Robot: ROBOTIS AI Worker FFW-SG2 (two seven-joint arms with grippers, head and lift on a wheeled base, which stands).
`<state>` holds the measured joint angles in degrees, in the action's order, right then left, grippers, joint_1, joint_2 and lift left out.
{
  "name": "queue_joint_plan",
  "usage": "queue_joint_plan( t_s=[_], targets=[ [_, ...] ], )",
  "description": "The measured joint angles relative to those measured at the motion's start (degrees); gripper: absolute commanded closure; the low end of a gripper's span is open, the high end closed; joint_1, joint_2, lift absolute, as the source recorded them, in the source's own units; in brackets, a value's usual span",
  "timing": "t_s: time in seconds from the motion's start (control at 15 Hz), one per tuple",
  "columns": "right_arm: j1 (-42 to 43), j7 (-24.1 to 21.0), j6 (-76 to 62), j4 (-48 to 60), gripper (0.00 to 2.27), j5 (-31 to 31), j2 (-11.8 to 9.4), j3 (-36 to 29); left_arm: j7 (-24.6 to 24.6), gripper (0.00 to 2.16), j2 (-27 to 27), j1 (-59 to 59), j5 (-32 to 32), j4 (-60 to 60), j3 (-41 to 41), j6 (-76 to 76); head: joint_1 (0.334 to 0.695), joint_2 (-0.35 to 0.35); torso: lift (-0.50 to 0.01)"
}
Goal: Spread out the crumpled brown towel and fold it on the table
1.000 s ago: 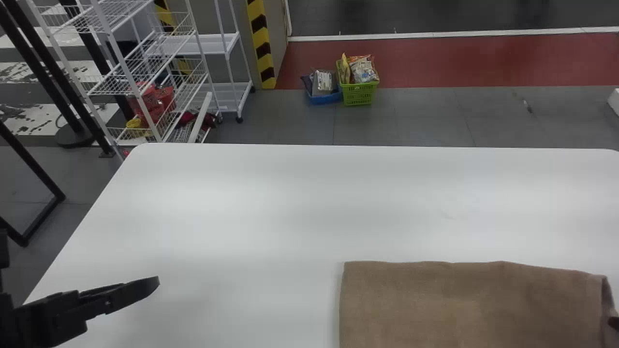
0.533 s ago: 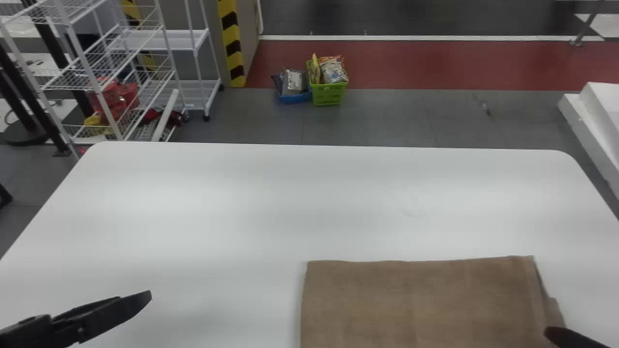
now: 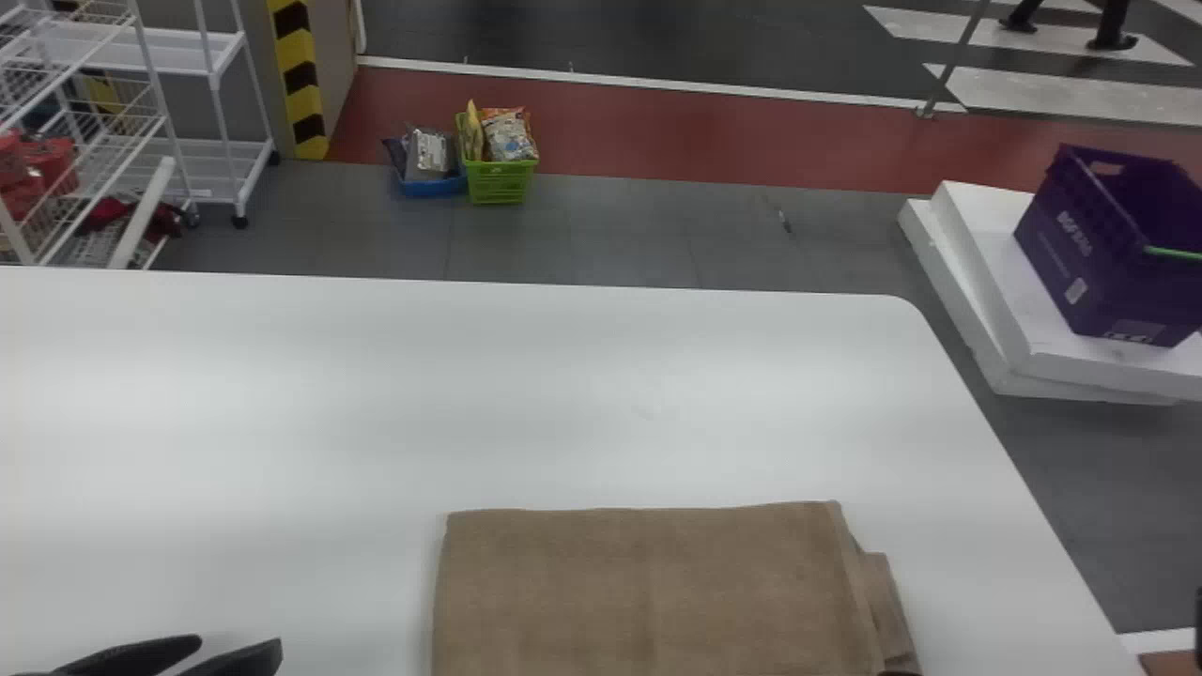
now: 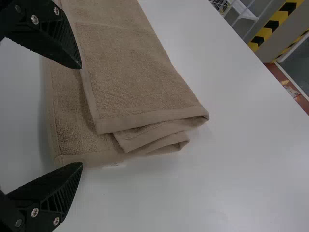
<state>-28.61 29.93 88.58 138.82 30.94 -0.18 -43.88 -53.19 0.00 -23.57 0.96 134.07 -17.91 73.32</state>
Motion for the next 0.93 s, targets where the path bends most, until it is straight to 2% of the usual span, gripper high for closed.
queue_joint_plan(
  t_s=[0.27,0.33,0.4,0.53,0.6,0.67,0.93],
  targets=[
    [0.01,0.7,-3.58,-1.75,0.08,-0.61,0.0,0.32,2.95,0.2,0.0,-3.02,-1.11,-0.06,7.12,-4.86,0.695,-0.349,-0.127],
    [0.12,0.66,-4.39,-2.0,0.09,-1.02,0.0,0.83,3.96,0.32,0.0,-3.39,-1.11,0.13,8.61,-5.44,0.695,-0.35,-0.127],
    [0.21,0.62,-5.22,-2.22,0.23,-1.37,0.0,1.34,5.05,0.49,0.0,-3.55,-1.09,0.23,9.98,-5.67,0.695,-0.35,-0.127],
    [0.34,0.8,-7.52,-2.76,0.32,-1.95,0.0,2.2,7.29,1.64,0.0,-3.93,-1.09,0.34,13.23,-7.31,0.695,-0.35,-0.127],
    [0.36,0.83,-8.23,-2.94,0.32,-2.06,0.0,2.41,8.72,1.82,0.0,-4.31,-1.08,0.59,14.55,-8.81,0.695,-0.35,-0.127],
    [0.38,0.84,-8.73,-3.06,0.32,-2.1,0.0,2.53,9.64,2.13,0.0,-4.8,-1.05,1.26,15.93,-10.23,0.695,-0.35,-0.127],
    [0.42,0.92,-10.4,-3.96,0.3,-2.12,0.0,2.87,10.81,2.13,0.0,-6.74,-0.91,5.68,20.23,-7.71,0.695,-0.35,-0.127]
  ],
)
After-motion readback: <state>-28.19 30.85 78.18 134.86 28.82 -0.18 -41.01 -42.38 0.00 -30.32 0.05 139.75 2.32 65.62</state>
